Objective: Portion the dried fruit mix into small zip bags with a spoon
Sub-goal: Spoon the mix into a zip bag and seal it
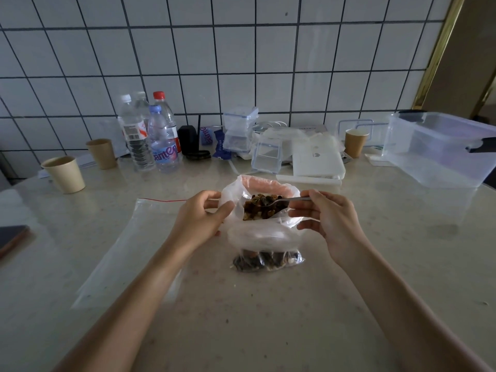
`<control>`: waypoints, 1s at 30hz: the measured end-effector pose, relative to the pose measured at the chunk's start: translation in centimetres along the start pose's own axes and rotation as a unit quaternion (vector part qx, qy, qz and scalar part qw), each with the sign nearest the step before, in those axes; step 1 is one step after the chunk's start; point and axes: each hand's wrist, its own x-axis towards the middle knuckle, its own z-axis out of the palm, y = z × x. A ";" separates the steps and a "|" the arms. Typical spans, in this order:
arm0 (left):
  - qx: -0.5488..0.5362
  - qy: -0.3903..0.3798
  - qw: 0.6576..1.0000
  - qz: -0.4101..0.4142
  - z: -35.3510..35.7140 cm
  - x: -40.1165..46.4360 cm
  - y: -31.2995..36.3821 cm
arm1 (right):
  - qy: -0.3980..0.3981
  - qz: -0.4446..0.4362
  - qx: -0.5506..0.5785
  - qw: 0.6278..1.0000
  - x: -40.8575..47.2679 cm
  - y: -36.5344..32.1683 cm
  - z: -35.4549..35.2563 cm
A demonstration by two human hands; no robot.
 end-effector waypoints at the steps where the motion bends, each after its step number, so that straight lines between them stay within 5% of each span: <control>1: 0.030 0.015 0.999 0.013 -0.2 -0.2 0.1 | 0.001 -0.007 -0.005 1.000 0.0 -0.1 -0.1; 5: 0.102 0.032 0.992 0.068 -1.2 -0.8 0.8 | 0.001 -0.025 -0.010 1.000 0.0 -0.6 -0.3; 11: 0.136 -0.160 0.977 0.026 -1.5 -2.3 2.2 | -0.021 -0.039 0.019 0.999 -0.2 -1.4 -1.3; 19: 0.005 -0.206 0.978 0.016 -1.2 -2.9 2.6 | -0.085 -0.051 -0.067 0.993 -0.2 -1.8 -1.9; 23: -0.028 -0.223 0.974 0.012 -1.2 -2.8 2.5 | -0.076 -0.173 -0.178 0.966 -0.5 -1.7 -1.4; 26: -0.053 -0.236 0.970 0.007 -1.2 -2.8 2.6 | -0.055 -0.331 -0.270 0.903 -1.2 -1.7 -1.4; 30: -0.057 -0.247 0.967 0.003 -1.2 -2.8 2.6 | -0.078 -0.432 -0.309 0.844 -1.9 -1.8 -0.9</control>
